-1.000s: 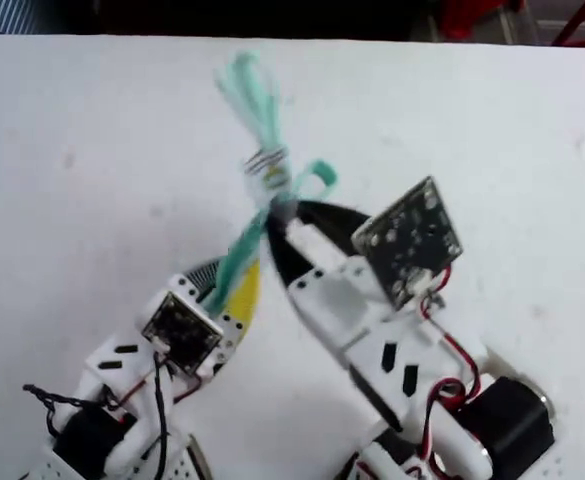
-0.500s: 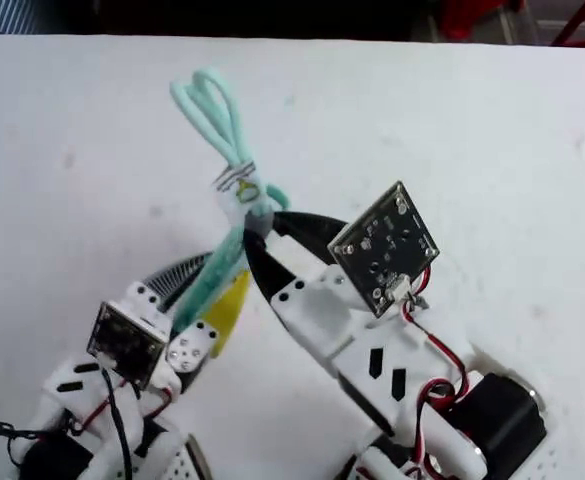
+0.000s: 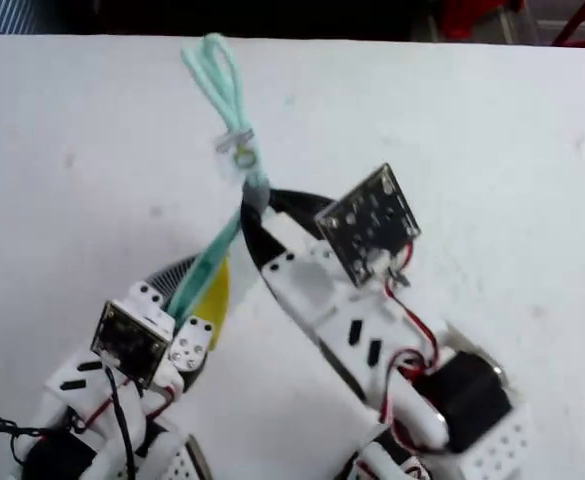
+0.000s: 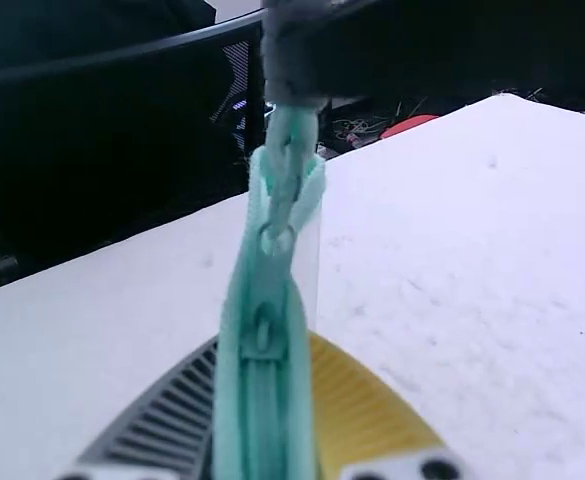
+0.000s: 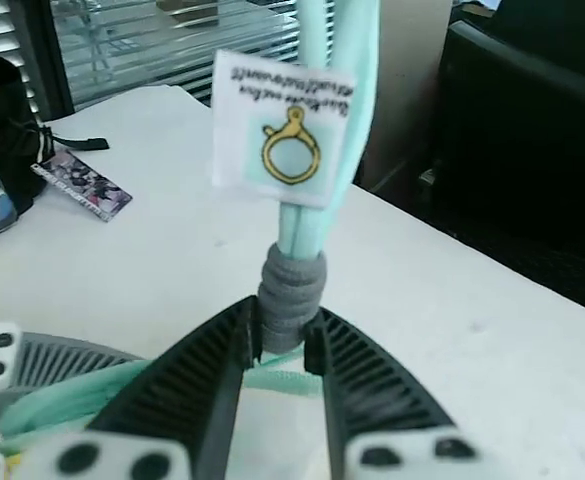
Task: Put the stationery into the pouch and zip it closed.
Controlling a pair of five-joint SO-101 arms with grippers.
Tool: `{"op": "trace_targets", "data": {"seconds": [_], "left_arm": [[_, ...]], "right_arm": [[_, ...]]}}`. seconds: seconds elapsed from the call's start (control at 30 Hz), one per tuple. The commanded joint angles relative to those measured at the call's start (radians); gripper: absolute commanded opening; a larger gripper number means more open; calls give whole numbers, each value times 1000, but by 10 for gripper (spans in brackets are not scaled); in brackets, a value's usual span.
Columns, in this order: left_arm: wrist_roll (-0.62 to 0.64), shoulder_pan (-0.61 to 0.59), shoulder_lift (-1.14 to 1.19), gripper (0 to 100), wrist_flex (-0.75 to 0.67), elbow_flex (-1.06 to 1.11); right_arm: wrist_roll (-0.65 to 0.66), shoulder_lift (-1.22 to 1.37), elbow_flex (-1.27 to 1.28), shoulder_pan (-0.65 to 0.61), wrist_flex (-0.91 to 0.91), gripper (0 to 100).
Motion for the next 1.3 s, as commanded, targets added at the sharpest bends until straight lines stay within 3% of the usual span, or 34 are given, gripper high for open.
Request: {"op": "trace_targets", "data": {"seconds": [0.0, 0.3, 0.6, 0.73, 0.93, 1.03, 1.13, 1.27], "left_arm": [[11, -10, 1, 22, 5, -2], [11, -10, 1, 22, 5, -2], [11, -10, 1, 22, 5, -2], [11, -10, 1, 22, 6, 0], [-25, 31, 1, 22, 38, 0], [-107, 131, 1, 22, 91, 0], [-176, 217, 1, 22, 135, 0], [-201, 231, 1, 22, 135, 0]], "right_arm": [[-9, -7, 60, 94, -116, 19], [-9, -10, 147, 208, -223, 19], [-11, -15, 141, 205, -211, 19], [-115, -4, 26, 102, -76, 33], [-247, 77, -199, -124, 97, 223], [-315, 137, -288, -142, 193, 254], [-284, 193, -374, -142, 334, 254], [-264, 231, -460, -140, 463, 254]]}}
